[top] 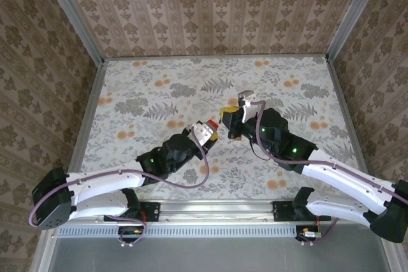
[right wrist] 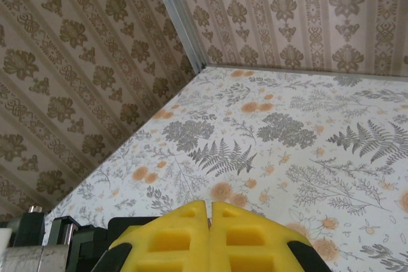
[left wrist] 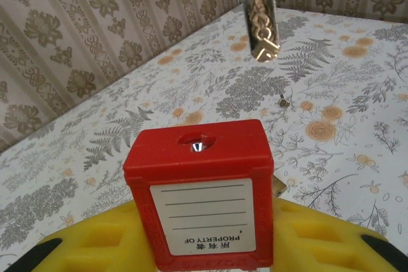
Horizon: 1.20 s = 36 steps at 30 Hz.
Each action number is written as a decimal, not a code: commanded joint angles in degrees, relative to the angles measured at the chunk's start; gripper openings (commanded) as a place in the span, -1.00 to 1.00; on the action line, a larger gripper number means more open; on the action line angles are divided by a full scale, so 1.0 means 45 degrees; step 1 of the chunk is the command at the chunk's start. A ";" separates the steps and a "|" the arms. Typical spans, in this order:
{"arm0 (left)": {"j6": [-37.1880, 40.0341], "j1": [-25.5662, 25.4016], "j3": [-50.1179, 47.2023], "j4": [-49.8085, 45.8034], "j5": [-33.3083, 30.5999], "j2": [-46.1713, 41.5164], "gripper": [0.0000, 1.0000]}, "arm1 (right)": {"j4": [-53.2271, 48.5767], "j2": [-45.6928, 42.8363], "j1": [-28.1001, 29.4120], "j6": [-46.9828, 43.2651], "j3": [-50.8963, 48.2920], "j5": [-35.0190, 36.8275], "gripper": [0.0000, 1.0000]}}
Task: Unlock with the key
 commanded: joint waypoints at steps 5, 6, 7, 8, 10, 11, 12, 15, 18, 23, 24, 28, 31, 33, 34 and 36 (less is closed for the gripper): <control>0.1441 -0.0593 -0.0101 0.1717 -0.1527 -0.0083 -0.18 | -0.0358 -0.0682 0.0281 0.1151 0.0332 0.2207 -1.00; 0.1543 -0.0603 -0.0079 0.1716 -0.1521 -0.0067 -0.18 | -0.0439 -0.0707 0.0301 0.1315 0.0333 0.2366 -1.00; 0.1603 -0.0603 -0.0048 0.1715 -0.1480 -0.0067 -0.18 | -0.0428 -0.0717 0.0300 0.1406 0.0303 0.2471 -1.00; 0.1642 -0.0621 -0.0004 0.1720 -0.1406 -0.0057 -0.18 | -0.0425 -0.0710 0.0303 0.1518 0.0278 0.2512 -1.00; 0.1694 -0.0641 0.0150 0.1622 -0.1341 0.0006 -0.18 | -0.0389 -0.0654 0.0352 0.1638 0.0255 0.2481 -1.00; 0.1674 -0.0644 0.0210 0.1566 -0.1225 0.0030 -0.18 | -0.0308 -0.0634 0.0358 0.1686 0.0208 0.2461 -1.00; 0.1644 -0.0642 0.0264 0.1520 -0.1183 0.0059 -0.18 | -0.0203 -0.0628 0.0385 0.1725 0.0159 0.2436 -1.00; 0.1607 -0.0681 0.0370 0.1413 -0.1154 0.0204 -0.18 | -0.0071 -0.0576 0.0394 0.1738 0.0174 0.2330 -1.00; 0.1518 -0.0681 0.0445 0.1339 -0.1051 0.0260 -0.18 | 0.0123 -0.0408 0.0413 0.1772 0.0176 0.2024 -1.00; 0.1324 -0.0681 0.0583 0.1134 -0.0941 0.0363 -0.20 | 0.0233 -0.0064 0.0484 0.1966 0.0163 0.1572 -1.00; 0.1312 -0.0671 0.0617 0.1100 -0.0912 0.0382 -0.21 | 0.0289 -0.0029 0.0497 0.1971 0.0109 0.1485 -1.00; 0.1206 -0.0661 0.0743 0.0936 -0.0745 0.0497 -0.22 | 0.0432 0.0074 0.0573 0.1981 0.0000 0.1317 -1.00; 0.1143 -0.0643 0.0817 0.0840 -0.0656 0.0582 -0.23 | 0.0448 0.0055 0.0611 0.1954 -0.0001 0.1285 -1.00; 0.1129 -0.0639 0.0832 0.0855 -0.0675 0.0634 -0.23 | 0.0385 0.0071 0.0614 0.1934 0.0020 0.1311 -1.00; 0.1112 -0.0632 0.0837 0.0860 -0.0678 0.0636 -0.23 | 0.0349 0.0074 0.0619 0.1950 0.0020 0.1362 -1.00; 0.1057 -0.0620 0.0822 0.0932 -0.0694 0.0656 -0.23 | 0.0403 0.0093 0.0643 0.2009 -0.0104 0.1571 -1.00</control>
